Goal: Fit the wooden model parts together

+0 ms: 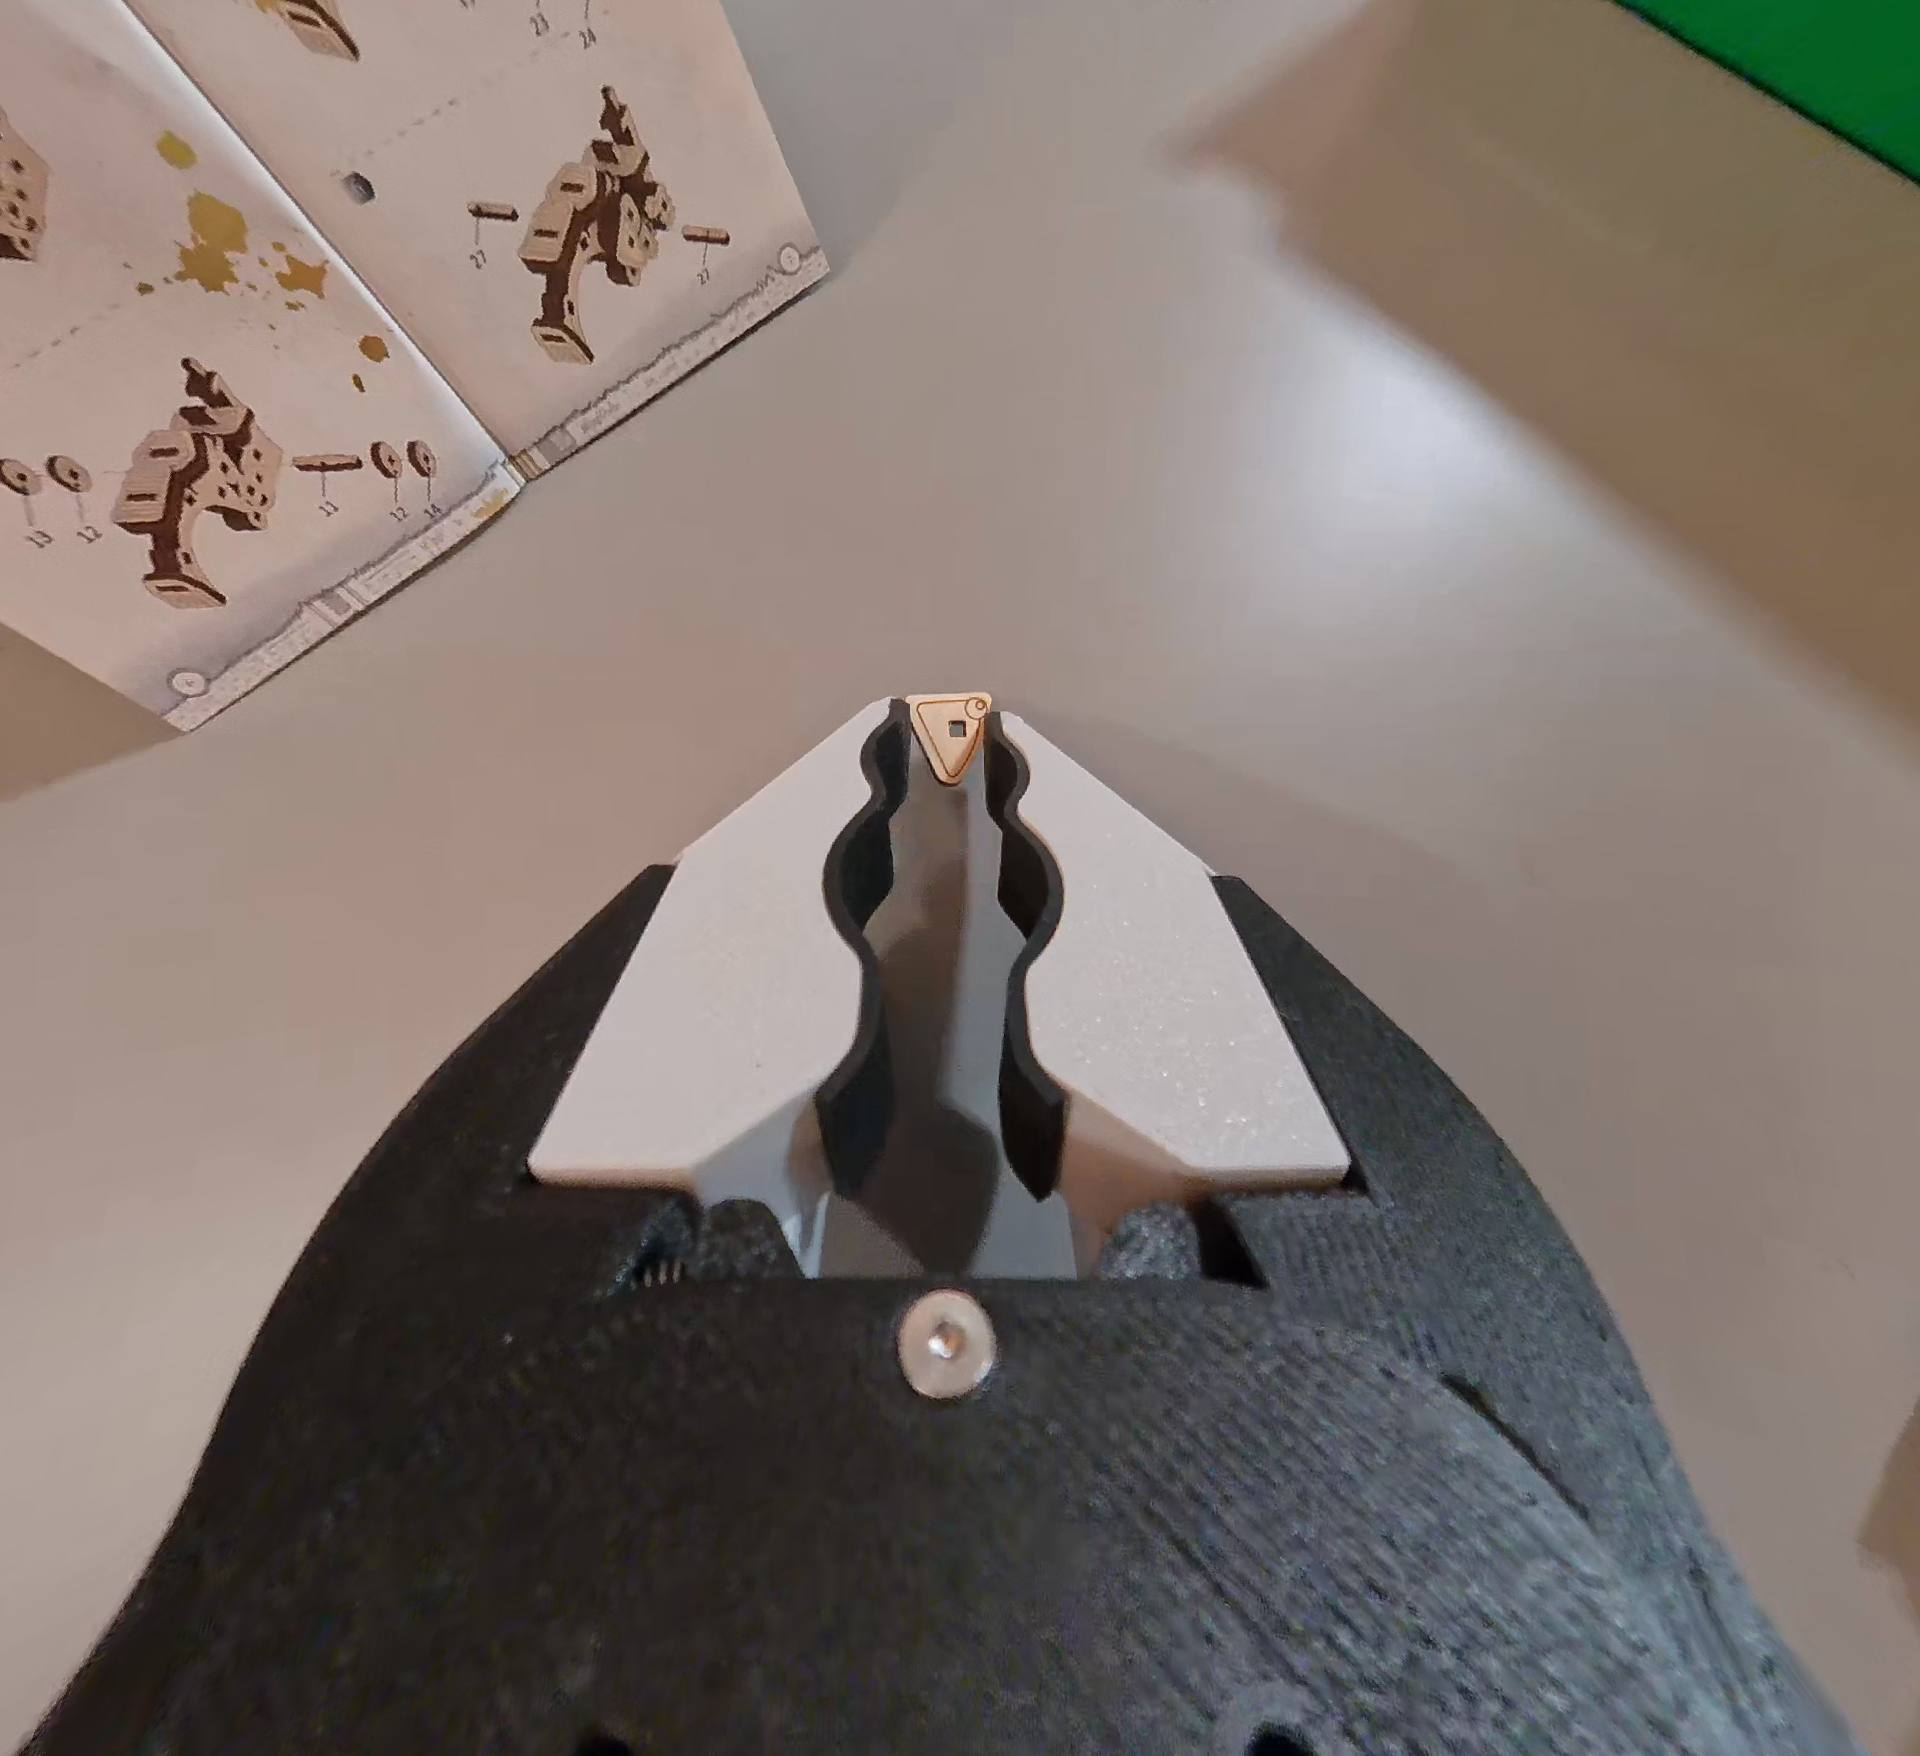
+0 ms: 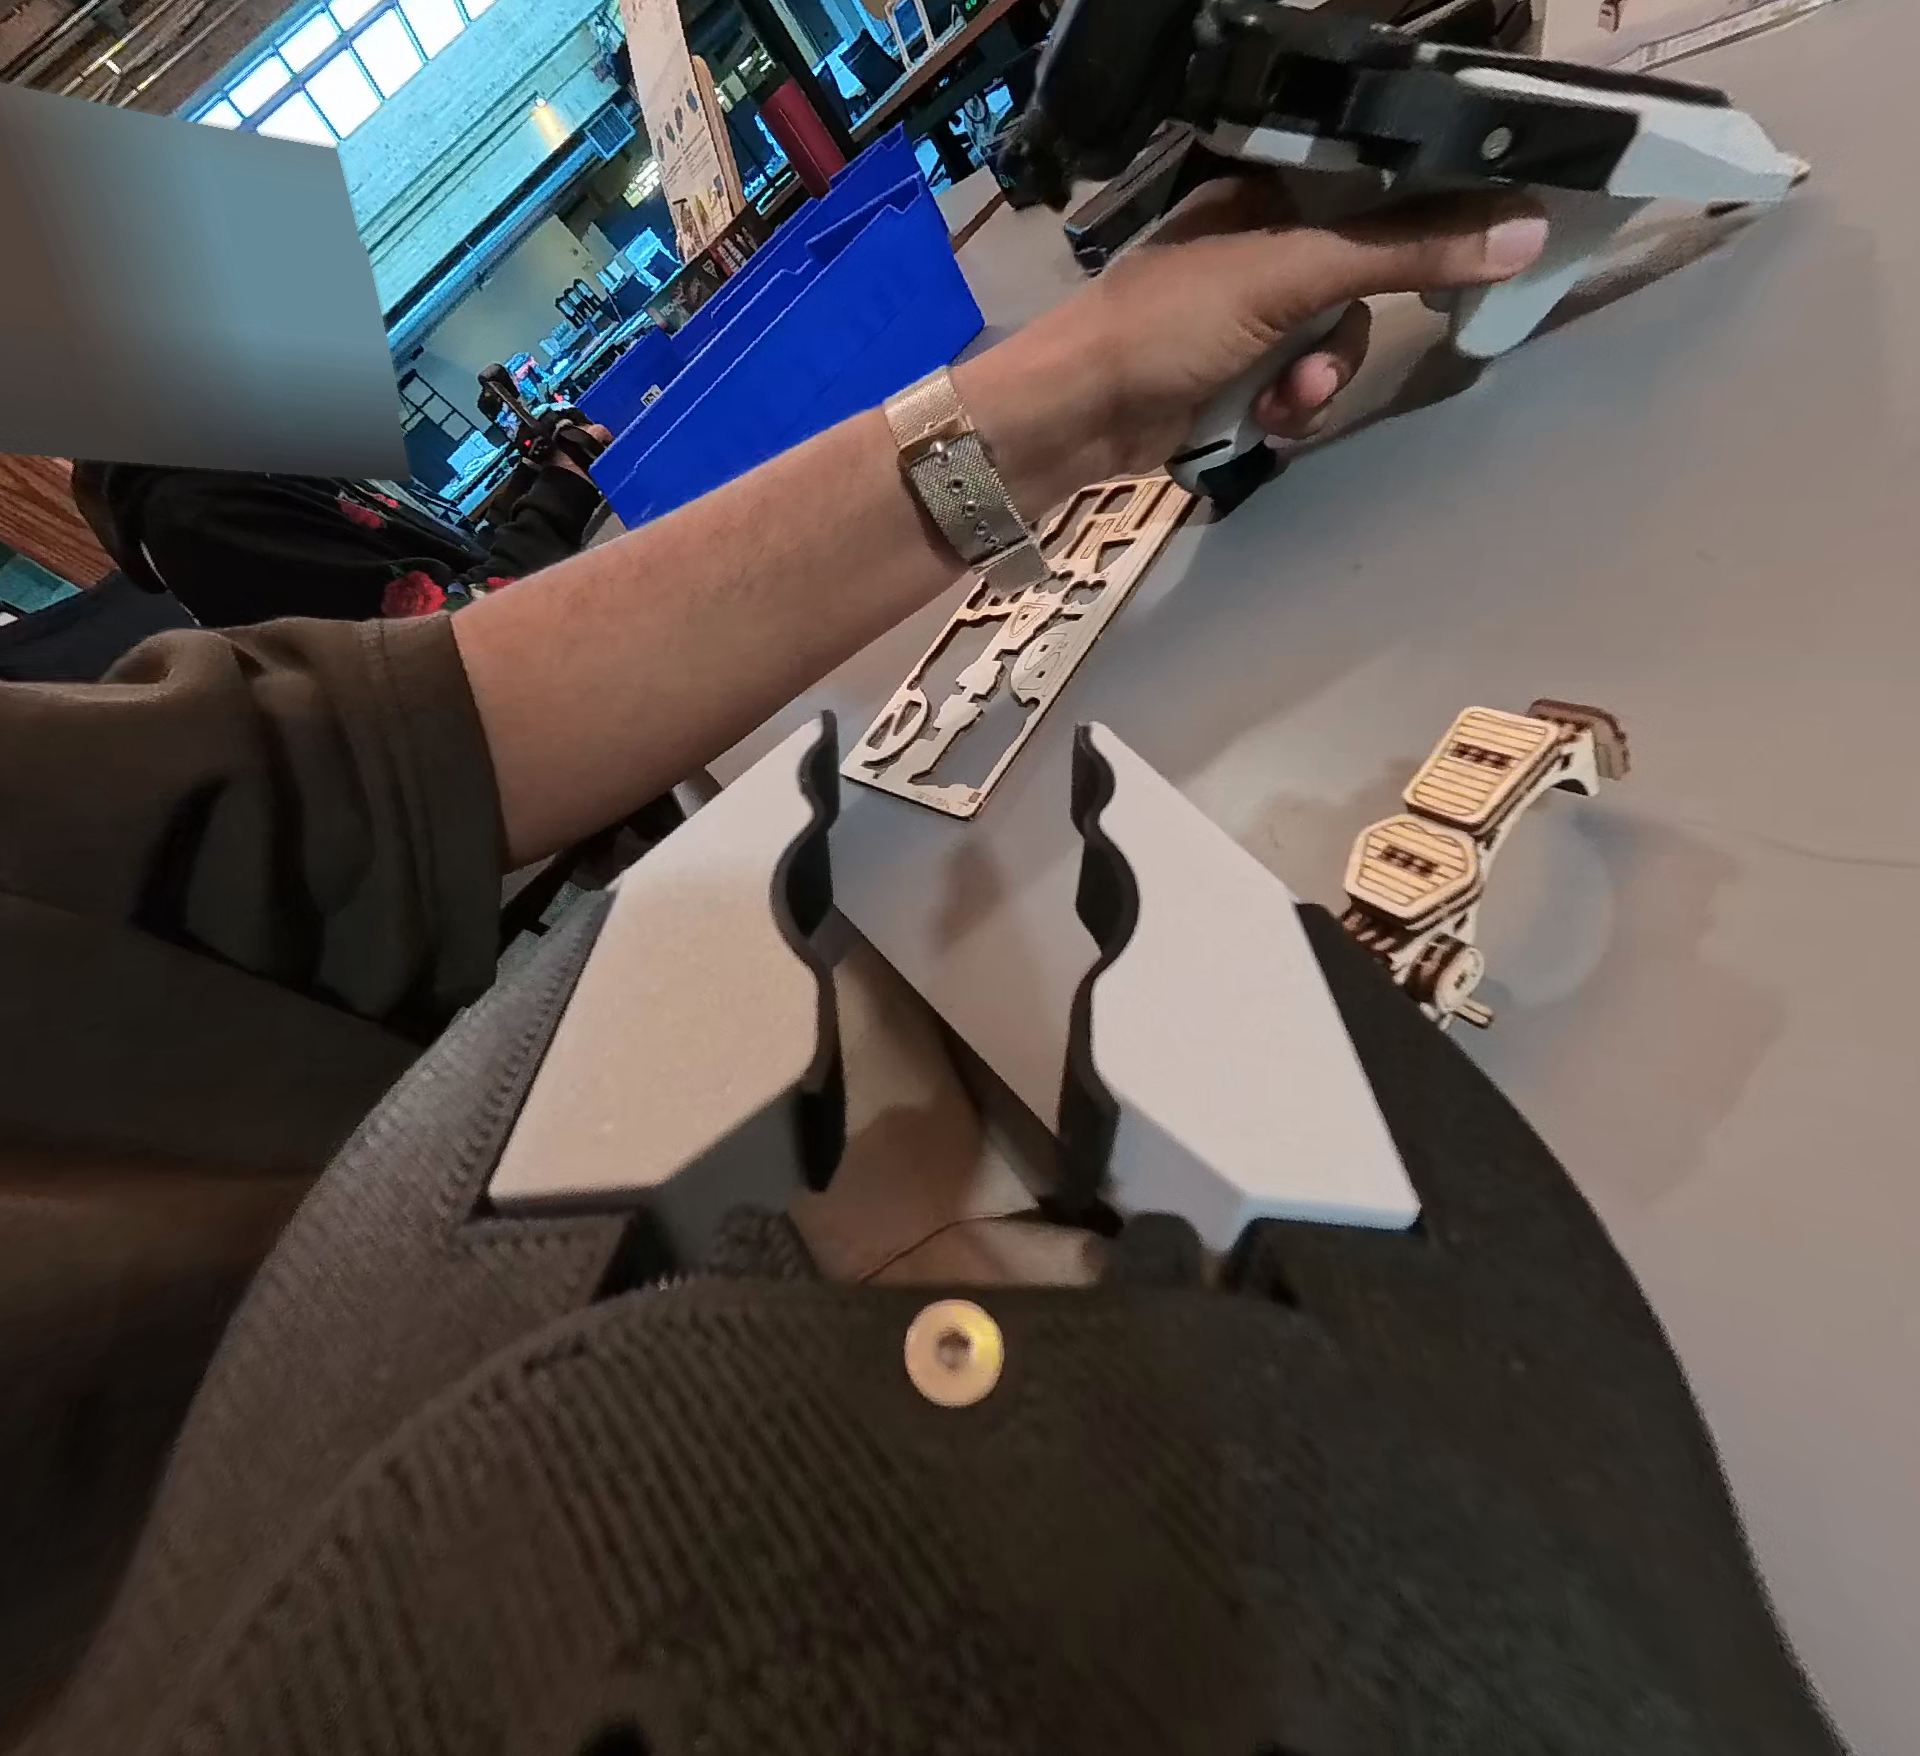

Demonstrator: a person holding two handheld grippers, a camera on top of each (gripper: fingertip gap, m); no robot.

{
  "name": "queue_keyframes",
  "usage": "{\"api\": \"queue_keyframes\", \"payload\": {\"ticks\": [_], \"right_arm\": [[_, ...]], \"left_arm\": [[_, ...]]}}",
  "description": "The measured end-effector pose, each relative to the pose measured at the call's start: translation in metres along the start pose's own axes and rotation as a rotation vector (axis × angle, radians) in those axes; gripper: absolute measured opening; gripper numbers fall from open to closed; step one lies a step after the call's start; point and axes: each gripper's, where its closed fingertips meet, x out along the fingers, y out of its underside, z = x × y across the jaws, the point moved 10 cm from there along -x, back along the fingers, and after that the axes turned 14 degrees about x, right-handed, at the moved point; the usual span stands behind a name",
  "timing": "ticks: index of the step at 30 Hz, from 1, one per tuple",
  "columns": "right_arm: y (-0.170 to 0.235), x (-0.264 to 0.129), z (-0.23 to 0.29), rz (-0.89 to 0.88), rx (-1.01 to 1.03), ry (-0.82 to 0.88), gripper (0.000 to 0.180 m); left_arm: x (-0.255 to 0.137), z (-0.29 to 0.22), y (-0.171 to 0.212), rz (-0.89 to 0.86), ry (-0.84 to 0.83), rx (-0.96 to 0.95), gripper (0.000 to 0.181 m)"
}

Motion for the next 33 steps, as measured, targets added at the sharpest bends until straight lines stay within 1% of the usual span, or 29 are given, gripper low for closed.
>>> {"api": "queue_keyframes", "payload": {"ticks": [2, 4, 8, 12, 16, 20, 23, 25, 27, 30, 33], "right_arm": [[-0.001, 0.0, 0.0, -0.002, -0.008, 0.006, 0.043], [-0.001, 0.0, 0.0, -0.004, -0.024, 0.015, 0.043], [0.0, 0.0, 0.003, 0.005, -0.084, 0.035, 0.042], [0.004, 0.003, 0.009, 0.029, -0.156, 0.039, 0.041], [0.009, 0.011, 0.014, 0.071, -0.251, 0.049, 0.04], [0.009, 0.028, 0.023, 0.105, -0.358, 0.045, 0.04], [-0.003, 0.037, 0.037, 0.09, -0.434, 0.043, 0.033], [-0.02, 0.04, 0.049, 0.03, -0.483, 0.048, 0.03], [-0.032, 0.044, 0.055, 0.013, -0.501, 0.052, 0.029], [-0.026, 0.04, 0.049, 0.024, -0.559, 0.036, 0.027], [-0.016, 0.022, 0.043, -0.026, -0.599, 0.017, 0.019]], "left_arm": [[-0.011, -0.007, 0.002, -0.029, 0.008, 0.004, 0.012], [-0.032, -0.021, 0.007, -0.075, 0.026, 0.018, 0.012], [-0.092, -0.056, 0.032, -0.173, 0.037, 0.076, 0.012], [-0.15, -0.077, 0.065, -0.195, -0.024, 0.139, 0.012], [-0.19, -0.09, 0.091, -0.245, -0.059, 0.056, 0.012], [-0.206, -0.099, 0.11, -0.307, -0.045, 0.013, 0.012], [-0.208, -0.106, 0.116, -0.325, -0.04, 0.016, 0.012], [-0.209, -0.115, 0.115, -0.327, -0.059, 0.076, 0.012], [-0.213, -0.124, 0.112, -0.357, -0.085, 0.153, 0.012], [-0.219, -0.142, 0.107, -0.455, -0.052, 0.273, 0.012], [-0.221, -0.151, 0.104, -0.503, -0.096, 0.358, 0.012]]}}
